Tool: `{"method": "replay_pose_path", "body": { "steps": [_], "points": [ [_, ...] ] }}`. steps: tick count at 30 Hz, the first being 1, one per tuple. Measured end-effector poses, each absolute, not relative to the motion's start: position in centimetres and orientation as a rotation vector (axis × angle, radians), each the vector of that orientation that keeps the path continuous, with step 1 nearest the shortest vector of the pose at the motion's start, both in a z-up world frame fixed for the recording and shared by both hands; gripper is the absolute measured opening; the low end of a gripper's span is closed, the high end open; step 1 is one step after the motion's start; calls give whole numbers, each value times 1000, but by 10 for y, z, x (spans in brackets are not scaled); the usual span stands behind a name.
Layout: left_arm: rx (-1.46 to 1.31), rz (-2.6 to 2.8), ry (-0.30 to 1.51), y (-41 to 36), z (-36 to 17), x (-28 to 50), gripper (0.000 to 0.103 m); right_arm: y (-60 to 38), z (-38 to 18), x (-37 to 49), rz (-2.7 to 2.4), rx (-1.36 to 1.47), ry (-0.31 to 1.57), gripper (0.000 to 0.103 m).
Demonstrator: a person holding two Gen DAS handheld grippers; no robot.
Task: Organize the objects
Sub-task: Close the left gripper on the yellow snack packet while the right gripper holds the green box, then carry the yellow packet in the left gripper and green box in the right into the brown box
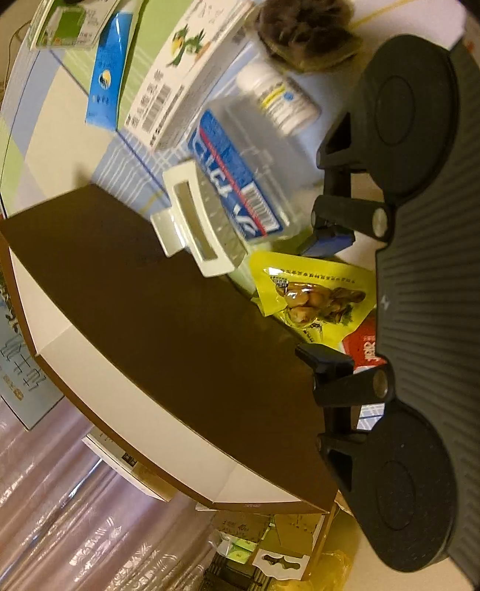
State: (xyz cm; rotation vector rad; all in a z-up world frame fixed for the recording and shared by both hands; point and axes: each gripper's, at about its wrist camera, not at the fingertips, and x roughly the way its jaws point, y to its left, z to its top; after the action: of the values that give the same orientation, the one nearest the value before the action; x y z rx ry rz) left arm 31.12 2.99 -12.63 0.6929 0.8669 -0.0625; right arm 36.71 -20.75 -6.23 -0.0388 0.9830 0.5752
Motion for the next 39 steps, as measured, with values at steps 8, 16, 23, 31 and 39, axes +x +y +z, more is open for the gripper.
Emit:
{"method": "replay_pose_path", "body": {
  "steps": [8, 16, 23, 31, 39],
  "points": [
    [702, -35, 869, 35, -145, 327, 51, -206, -63, 365, 583, -45, 981, 27],
    [700, -42, 840, 33, -148, 323, 27, -204, -63, 361, 593, -62, 976, 27],
    [650, -24, 789, 46, -121, 309, 7, -206, -60, 360, 597, -68, 981, 27],
    [383, -9, 777, 84, -68, 298, 5, -202, -49, 357, 638, -80, 960, 27],
    [173, -39, 741, 111, -16, 284, 5, -191, -24, 357, 705, -88, 921, 27]
  ]
}}
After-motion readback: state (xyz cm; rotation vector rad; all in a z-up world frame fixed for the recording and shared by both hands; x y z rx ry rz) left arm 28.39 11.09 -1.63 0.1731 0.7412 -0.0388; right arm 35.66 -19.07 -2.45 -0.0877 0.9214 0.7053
